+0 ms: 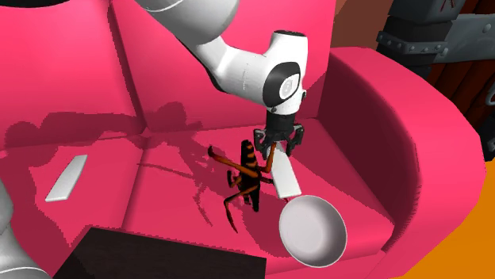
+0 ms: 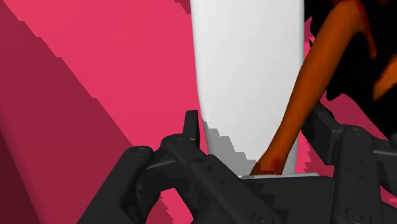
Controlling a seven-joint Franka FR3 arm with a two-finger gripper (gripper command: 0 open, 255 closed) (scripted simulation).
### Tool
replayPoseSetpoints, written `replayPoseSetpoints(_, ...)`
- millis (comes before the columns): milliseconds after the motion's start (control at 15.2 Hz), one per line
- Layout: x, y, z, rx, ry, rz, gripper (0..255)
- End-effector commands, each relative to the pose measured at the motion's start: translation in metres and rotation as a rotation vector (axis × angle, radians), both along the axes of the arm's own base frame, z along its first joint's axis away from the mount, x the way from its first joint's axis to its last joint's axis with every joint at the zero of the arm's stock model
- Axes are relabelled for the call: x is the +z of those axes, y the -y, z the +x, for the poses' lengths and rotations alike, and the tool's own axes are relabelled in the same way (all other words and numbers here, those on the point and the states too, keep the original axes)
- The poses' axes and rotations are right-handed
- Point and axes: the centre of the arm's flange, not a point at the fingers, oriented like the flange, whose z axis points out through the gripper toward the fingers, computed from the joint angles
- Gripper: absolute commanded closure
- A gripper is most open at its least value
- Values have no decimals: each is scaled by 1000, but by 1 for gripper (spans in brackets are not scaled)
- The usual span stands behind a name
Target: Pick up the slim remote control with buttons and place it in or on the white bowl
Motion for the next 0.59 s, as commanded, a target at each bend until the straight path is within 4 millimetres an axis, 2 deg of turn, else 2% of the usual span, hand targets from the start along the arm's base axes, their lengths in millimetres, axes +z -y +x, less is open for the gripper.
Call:
replayPoseSetpoints(0, 0, 16, -21, 2, 2, 0, 255)
replayPoseSetpoints(528, 1, 83, -102, 2, 2, 0, 255)
